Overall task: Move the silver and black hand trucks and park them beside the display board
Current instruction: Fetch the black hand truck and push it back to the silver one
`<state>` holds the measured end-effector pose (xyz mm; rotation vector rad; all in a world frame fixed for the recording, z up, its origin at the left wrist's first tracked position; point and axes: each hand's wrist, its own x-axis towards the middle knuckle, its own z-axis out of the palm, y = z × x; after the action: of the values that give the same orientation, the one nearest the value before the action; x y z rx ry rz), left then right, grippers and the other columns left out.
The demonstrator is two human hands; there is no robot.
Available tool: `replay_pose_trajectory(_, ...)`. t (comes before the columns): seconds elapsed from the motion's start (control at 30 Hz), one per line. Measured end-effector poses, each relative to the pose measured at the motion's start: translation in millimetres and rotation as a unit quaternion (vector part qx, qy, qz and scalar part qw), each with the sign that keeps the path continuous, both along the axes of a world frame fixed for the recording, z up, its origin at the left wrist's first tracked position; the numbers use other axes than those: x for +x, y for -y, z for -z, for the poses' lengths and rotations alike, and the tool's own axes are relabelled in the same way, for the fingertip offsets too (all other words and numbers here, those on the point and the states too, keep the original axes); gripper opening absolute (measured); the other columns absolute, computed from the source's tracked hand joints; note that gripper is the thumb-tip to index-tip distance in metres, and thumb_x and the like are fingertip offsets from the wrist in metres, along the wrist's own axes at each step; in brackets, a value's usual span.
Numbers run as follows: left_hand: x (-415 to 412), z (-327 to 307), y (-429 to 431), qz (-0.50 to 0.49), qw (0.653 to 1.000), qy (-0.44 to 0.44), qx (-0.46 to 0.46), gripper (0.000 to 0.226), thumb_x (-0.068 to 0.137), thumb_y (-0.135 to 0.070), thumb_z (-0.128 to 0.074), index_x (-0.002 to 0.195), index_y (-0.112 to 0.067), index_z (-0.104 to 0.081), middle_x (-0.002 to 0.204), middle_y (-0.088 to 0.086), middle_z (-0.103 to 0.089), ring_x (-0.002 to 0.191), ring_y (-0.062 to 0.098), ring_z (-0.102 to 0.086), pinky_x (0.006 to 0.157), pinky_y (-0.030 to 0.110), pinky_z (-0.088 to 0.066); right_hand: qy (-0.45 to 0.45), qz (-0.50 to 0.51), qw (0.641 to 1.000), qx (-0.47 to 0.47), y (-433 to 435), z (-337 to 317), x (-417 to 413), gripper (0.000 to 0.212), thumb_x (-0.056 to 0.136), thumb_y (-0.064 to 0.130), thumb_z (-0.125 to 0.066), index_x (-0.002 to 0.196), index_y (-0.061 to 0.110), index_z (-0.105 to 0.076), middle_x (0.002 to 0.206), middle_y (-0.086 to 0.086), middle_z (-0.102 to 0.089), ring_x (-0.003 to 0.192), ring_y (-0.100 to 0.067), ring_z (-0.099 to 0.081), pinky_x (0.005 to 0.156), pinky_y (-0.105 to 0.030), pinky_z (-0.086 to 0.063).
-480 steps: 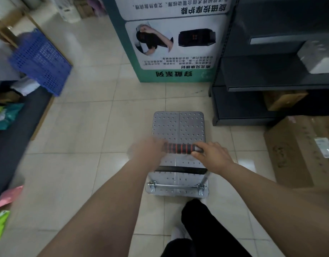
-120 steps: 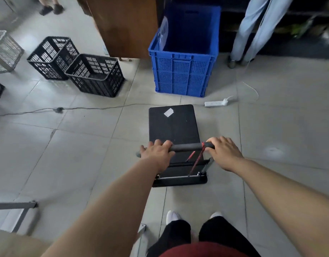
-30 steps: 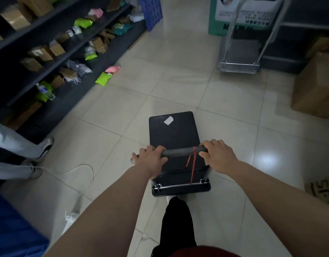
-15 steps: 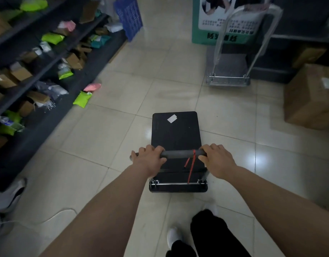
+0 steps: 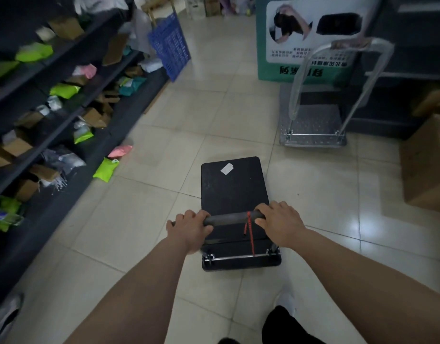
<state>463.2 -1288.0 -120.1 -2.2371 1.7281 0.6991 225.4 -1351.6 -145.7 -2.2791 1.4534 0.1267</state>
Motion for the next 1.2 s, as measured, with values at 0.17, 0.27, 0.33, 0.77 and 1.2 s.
replay_pose_trajectory(0.17, -5, 3, 82, -0.009, 1.0, -0.004, -0.002, 0.031, 0.096, -0.048, -0.034, 0.123, -0.036, -0.04, 0.126, 0.002, -0.044, 0.116, 0.028, -0.04, 0.101, 0.052, -0.028, -0.005, 0.017, 1.0, 0.017, 90, 1, 2, 0.031, 0.095, 0.04, -0.037, 0.124, 0.028, -0.042, 0.12, -0.007, -0.051, 0.112, -0.028, -0.043, 0.096, -0.042, -0.035)
replay_pose_trajectory(0.27, 0, 4, 131, -0.011, 1.0, -0.006, -0.004, 0.03, 0.095, -0.049, -0.034, 0.122, -0.036, -0.041, 0.126, 0.002, -0.043, 0.117, 0.028, -0.04, 0.102, 0.054, -0.028, -0.005, 0.021, 1.0, 0.014, 140, 0, 9, 0.032, 0.096, 0.038, -0.038, 0.125, 0.028, -0.042, 0.123, -0.007, -0.05, 0.114, -0.028, -0.042, 0.098, -0.042, -0.034)
replay_pose_trajectory(0.33, 10, 4, 164, -0.009, 1.0, -0.008, -0.004, 0.029, 0.095, -0.049, -0.034, 0.121, -0.036, -0.04, 0.126, 0.002, -0.044, 0.117, 0.029, -0.04, 0.101, 0.055, -0.029, 0.004, 0.03, 0.999, 0.021, 172, 0, 18, 0.032, 0.096, 0.038, -0.038, 0.126, 0.028, -0.043, 0.124, -0.007, -0.049, 0.116, -0.028, -0.041, 0.098, -0.042, -0.033)
replay_pose_trajectory(0.77, 115, 11, 377, 0.022, 1.0, -0.005, 0.016, 0.029, 0.093, -0.05, -0.033, 0.117, -0.035, -0.038, 0.127, 0.003, -0.044, 0.117, 0.029, -0.039, 0.099, 0.054, -0.029, 0.016, 0.067, 0.997, 0.041, 370, -1, 118, 0.032, 0.094, 0.038, -0.041, 0.124, 0.027, -0.045, 0.122, -0.006, -0.05, 0.116, -0.026, -0.042, 0.1, -0.039, -0.034)
replay_pose_trajectory(1.2, 160, 8, 561, 0.003, 1.0, -0.001, -0.01, 0.029, 0.095, -0.045, -0.035, 0.122, -0.037, -0.041, 0.128, 0.001, -0.044, 0.116, 0.028, -0.04, 0.1, 0.051, -0.028, 0.019, 0.022, 1.0, -0.001, 559, 6, 160, 0.031, 0.095, 0.041, -0.038, 0.121, 0.026, -0.046, 0.117, -0.007, -0.054, 0.11, -0.027, -0.047, 0.096, -0.042, -0.038)
